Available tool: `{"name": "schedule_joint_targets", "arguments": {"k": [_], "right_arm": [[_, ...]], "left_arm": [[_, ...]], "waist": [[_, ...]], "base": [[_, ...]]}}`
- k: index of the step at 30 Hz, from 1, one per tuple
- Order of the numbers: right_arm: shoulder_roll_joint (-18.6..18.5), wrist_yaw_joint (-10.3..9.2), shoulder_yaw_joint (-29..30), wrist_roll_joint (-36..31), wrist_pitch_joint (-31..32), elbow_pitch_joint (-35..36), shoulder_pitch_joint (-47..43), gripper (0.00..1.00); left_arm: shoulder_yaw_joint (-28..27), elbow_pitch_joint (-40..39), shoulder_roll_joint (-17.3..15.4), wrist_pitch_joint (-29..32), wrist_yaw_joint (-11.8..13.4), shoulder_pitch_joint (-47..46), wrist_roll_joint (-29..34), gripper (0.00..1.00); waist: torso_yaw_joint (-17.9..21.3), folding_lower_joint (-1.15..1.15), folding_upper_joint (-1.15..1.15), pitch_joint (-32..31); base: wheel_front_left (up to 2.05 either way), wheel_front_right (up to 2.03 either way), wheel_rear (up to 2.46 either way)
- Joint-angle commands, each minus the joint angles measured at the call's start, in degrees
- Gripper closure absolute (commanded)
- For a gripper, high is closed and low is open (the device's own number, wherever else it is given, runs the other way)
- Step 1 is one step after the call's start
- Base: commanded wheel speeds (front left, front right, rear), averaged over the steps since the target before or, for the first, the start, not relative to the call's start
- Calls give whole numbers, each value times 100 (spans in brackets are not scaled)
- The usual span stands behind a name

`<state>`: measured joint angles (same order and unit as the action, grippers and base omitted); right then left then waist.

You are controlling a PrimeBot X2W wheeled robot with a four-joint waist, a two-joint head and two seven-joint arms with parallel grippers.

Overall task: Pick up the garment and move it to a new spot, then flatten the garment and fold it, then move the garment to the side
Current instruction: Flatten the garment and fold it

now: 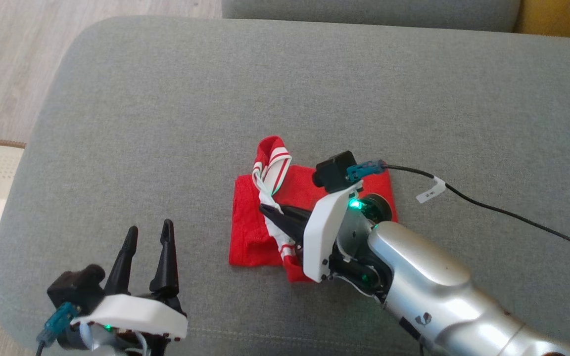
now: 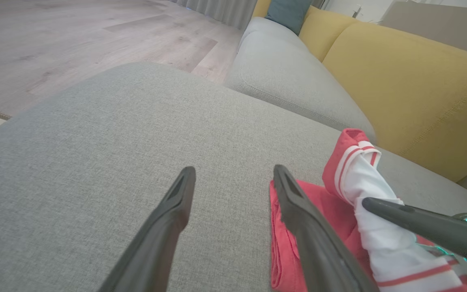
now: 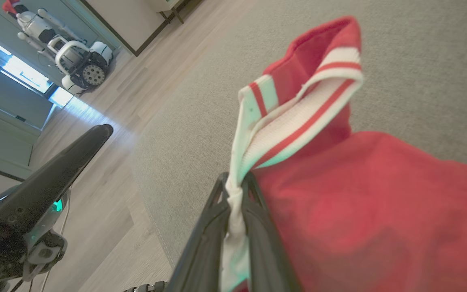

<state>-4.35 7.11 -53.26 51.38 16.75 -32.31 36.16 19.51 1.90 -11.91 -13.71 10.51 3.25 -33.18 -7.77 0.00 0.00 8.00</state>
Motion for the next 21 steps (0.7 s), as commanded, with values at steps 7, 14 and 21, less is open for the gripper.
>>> {"name": "schedule_joint_targets", "arguments": {"k": [7,14,21], "right_arm": [[146,37,-253,567,-576,-232,365,0],[146,37,-548,1109,-1076,-478,643,0],[146,37,-687,1236,-1742,-703,1064,0]], "left_arm": [[-151,-135,-19,-1,-34,-143,27,0],[-150,-131,-41,-2,-27,-119,4,0],[-152,-164,-57,-17,-12,-104,8,0]], "waist": [[-50,0,0,-65],[-13,0,0,-89],[135,0,0,-75]], "base": [[0,0,0],[0,0,0],[0,0,0]]}}
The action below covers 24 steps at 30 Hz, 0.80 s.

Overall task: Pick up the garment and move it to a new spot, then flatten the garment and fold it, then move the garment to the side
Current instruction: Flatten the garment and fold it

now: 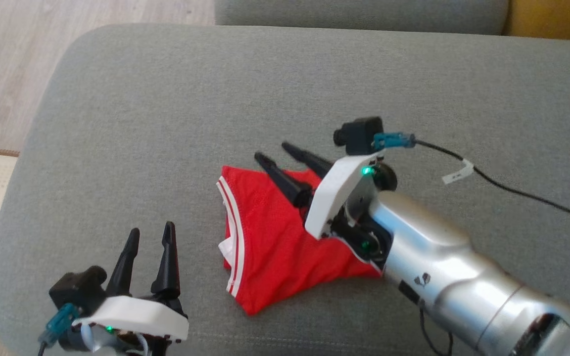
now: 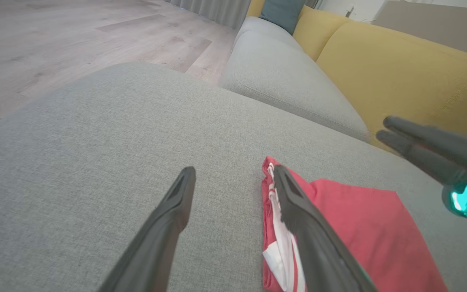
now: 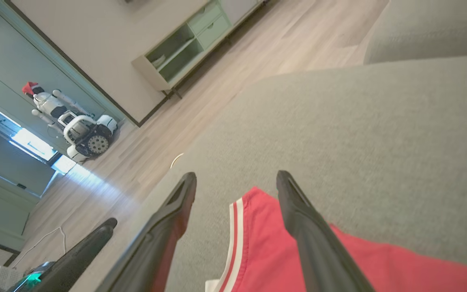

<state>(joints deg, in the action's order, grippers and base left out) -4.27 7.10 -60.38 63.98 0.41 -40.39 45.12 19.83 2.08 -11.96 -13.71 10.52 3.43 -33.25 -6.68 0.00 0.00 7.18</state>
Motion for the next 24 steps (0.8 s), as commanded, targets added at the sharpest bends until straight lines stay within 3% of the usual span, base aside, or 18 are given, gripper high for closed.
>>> {"name": "schedule_joint_targets", "arguments": {"k": [1,9,14,19,24], "right_arm": [[139,39,7,-72,-221,49,226,0],[139,39,247,-501,-1223,-625,337,0],[139,39,865,-1010,-1527,-1202,169,0],[52,39,2535,-2330,-1538,-892,-399,0],[57,39,4243,-3880,-1540,182,-1707,0]], "left_arm": [[-183,-188,-56,-19,-11,-129,21,0],[-131,-207,-94,-54,10,-329,237,0],[-211,-193,-53,-92,81,-429,364,0],[-353,-209,10,-118,129,-389,473,0],[-480,-236,52,-126,176,-261,661,0]], "waist": [[54,0,0,10],[362,0,0,-49],[606,0,0,-112],[800,0,0,-170],[870,0,0,-270]], "base": [[0,0,0],[0,0,0],[0,0,0],[0,0,0],[0,0,0]]}}
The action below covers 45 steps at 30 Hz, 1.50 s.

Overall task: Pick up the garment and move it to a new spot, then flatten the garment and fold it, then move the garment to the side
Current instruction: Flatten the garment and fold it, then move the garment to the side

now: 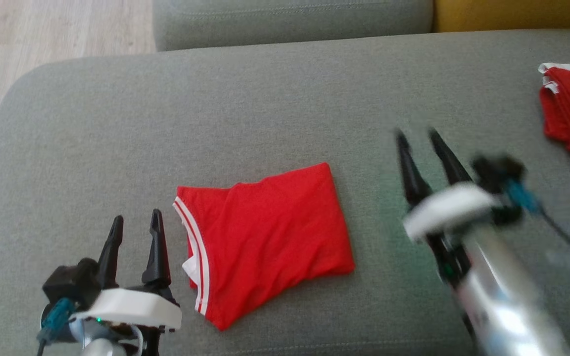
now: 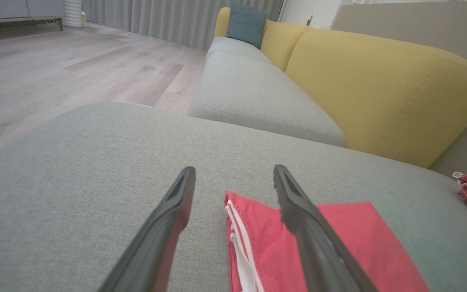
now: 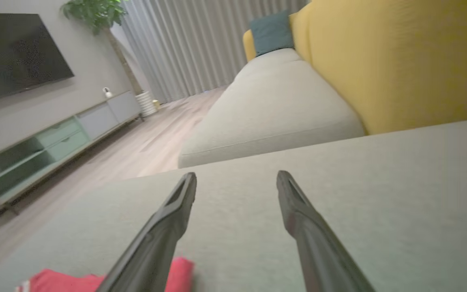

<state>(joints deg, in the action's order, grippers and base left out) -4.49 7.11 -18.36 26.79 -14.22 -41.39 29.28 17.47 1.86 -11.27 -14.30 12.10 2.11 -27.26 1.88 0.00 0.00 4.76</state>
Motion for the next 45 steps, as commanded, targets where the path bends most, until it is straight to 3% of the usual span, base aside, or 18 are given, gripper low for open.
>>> {"name": "schedule_joint_targets", "arguments": {"k": [1,6,14,26,45], "right_arm": [[98,37,303,-423,-76,532,-396,0],[153,37,928,-1044,-77,1488,-1315,0],[159,37,915,-942,-77,2650,-2371,0],[160,37,868,-950,-77,2763,-2668,0],[161,37,872,-1026,-76,2689,-2645,0]], "left_arm": [[-267,-230,-1,-67,16,-95,101,0],[-370,-252,54,-68,-5,74,266,0],[-592,-248,228,-69,-114,444,559,0],[-825,-149,530,-70,-335,626,789,0],[-1126,-102,736,-70,-690,748,1029,0]], "waist": [[20,0,0,-45],[42,0,0,-132],[31,0,0,-318],[-24,0,0,-464],[-48,0,0,-474]], "base": [[0,0,0],[0,0,0],[0,0,0],[0,0,0],[0,0,0]]}}
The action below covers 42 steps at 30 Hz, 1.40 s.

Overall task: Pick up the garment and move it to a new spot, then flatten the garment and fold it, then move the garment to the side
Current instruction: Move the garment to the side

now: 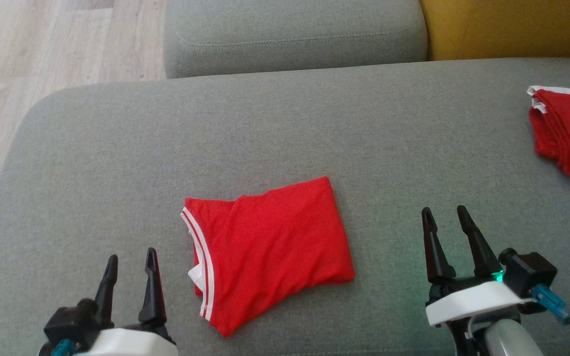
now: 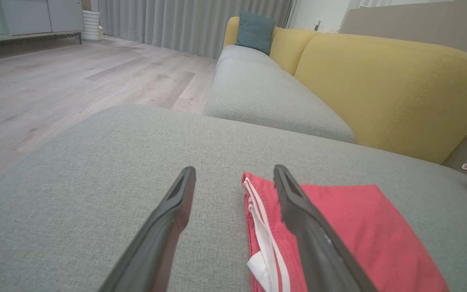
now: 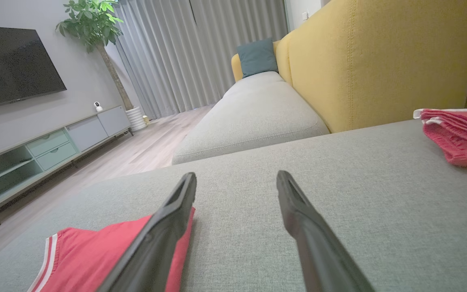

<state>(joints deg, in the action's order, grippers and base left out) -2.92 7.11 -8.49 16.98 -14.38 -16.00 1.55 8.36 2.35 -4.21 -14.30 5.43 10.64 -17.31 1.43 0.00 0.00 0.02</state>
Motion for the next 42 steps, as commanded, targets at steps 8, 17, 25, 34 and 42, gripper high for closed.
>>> {"name": "schedule_joint_targets", "arguments": {"k": [8,17,25,34,42], "right_arm": [[4,37,-93,-205,729,-38,455,0],[2,37,-352,-113,2326,-587,1122,0],[-197,37,-516,317,3093,-1294,1392,0],[-295,37,-582,521,3174,-1910,1637,0],[-360,37,-904,914,3336,-2186,1871,100]], "left_arm": [[-240,-20,79,-70,-166,-169,68,0],[-202,173,119,-70,-230,-304,36,0],[-136,261,131,-70,-244,-369,-14,0],[-77,247,133,-70,-200,-341,-68,0],[-90,226,133,-70,-184,-349,-83,0]], "waist": [[-231,0,0,-1],[-745,0,0,88],[-1239,0,0,205],[-1489,0,0,257],[-1430,0,0,322]], "base": [[0,0,0],[0,0,0],[0,0,0],[0,0,0],[0,0,0]]}}
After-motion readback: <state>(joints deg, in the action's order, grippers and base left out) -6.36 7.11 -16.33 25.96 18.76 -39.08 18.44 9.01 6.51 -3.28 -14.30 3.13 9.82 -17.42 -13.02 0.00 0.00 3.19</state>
